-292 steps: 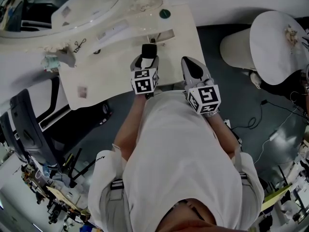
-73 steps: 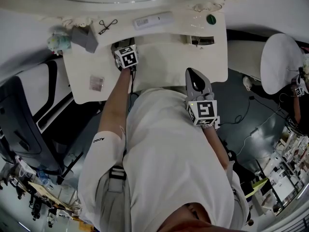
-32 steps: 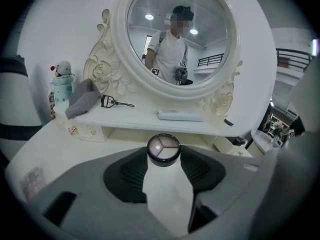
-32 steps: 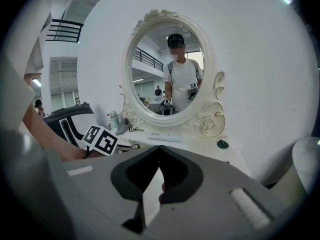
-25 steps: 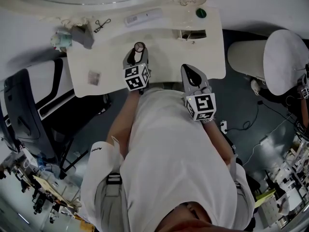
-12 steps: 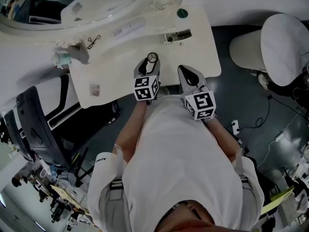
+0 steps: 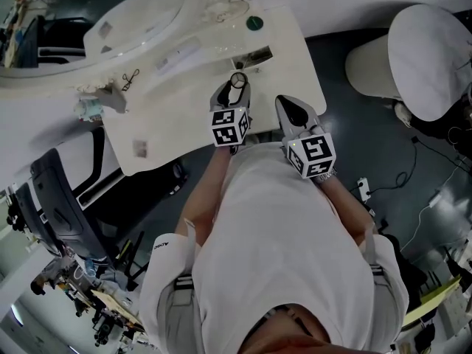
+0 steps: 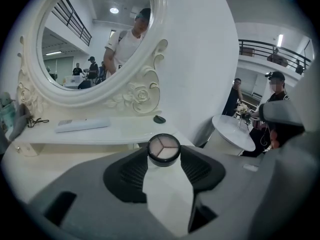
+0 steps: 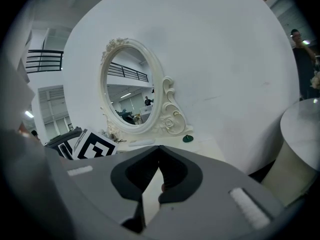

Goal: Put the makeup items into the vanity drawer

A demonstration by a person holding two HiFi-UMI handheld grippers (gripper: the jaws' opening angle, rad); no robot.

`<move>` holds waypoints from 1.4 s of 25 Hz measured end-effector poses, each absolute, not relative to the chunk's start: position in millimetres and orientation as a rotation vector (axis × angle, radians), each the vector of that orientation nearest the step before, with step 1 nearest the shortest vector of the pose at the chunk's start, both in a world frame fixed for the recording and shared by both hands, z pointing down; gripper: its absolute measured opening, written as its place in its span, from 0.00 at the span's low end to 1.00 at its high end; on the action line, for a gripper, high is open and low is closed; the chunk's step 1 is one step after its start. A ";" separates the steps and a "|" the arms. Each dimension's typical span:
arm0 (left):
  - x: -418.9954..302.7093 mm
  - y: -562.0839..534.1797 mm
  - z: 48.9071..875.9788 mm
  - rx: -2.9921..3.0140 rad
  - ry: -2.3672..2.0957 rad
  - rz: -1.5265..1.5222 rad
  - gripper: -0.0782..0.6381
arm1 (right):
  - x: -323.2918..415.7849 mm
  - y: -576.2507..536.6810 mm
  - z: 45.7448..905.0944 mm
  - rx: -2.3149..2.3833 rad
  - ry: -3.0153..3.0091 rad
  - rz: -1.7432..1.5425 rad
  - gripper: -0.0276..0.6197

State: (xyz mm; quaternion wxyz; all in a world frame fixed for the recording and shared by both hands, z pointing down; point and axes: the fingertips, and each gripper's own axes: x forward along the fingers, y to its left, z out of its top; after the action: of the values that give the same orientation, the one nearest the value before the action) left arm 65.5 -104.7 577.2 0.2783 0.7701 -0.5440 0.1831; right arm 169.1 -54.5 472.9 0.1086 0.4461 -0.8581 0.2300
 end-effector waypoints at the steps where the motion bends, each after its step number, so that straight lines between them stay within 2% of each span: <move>1: 71.2 -108.7 578.2 2.068 -1.457 0.494 0.40 | 174.1 -56.8 473.4 1.311 -2.523 0.674 0.05; 10: 102.8 -141.8 593.4 2.033 -1.456 0.511 0.40 | 211.5 -77.2 480.2 1.299 -2.512 0.692 0.06; 35: 138.2 -176.0 653.7 1.841 -1.327 0.675 0.40 | 242.8 -117.9 501.8 1.225 -2.497 0.800 0.05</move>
State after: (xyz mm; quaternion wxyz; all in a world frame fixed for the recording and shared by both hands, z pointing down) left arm 138.2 -176.0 653.7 0.3773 0.7200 -0.5191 0.2641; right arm 242.8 -117.9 501.8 0.1234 0.4200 -0.8562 0.2743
